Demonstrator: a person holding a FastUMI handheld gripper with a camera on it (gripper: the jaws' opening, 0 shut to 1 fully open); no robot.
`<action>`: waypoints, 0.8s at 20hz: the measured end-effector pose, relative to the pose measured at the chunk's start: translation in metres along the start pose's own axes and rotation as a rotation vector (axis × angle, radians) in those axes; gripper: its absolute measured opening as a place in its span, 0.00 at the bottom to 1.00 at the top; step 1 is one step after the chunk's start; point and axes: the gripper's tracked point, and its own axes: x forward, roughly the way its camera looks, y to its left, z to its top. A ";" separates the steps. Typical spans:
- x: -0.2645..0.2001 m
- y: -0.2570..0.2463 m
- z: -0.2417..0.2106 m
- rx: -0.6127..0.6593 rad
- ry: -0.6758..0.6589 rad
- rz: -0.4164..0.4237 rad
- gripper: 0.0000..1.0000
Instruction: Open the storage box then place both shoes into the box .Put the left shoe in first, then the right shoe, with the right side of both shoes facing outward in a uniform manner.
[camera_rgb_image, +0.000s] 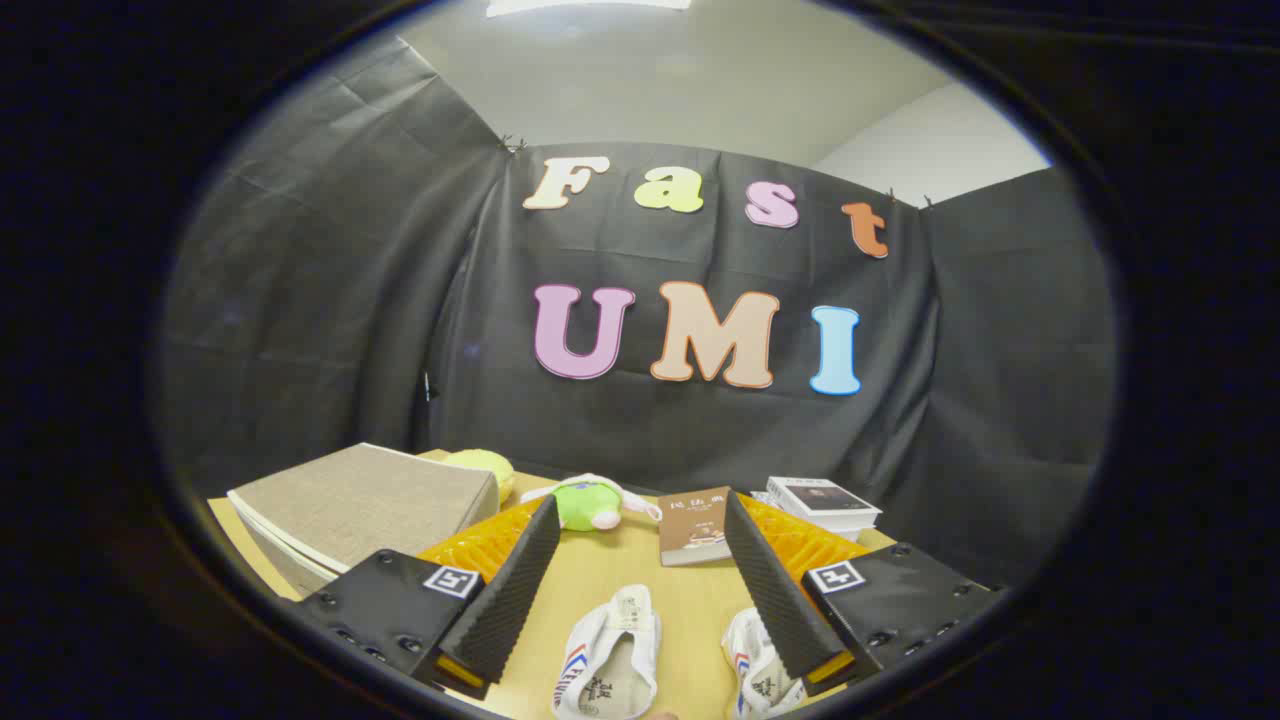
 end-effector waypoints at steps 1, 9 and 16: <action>0.000 0.000 -0.002 -0.002 0.004 0.000 1.00; 0.002 -0.001 -0.009 -0.004 0.018 -0.003 1.00; 0.000 -0.012 -0.009 0.004 0.015 -0.023 1.00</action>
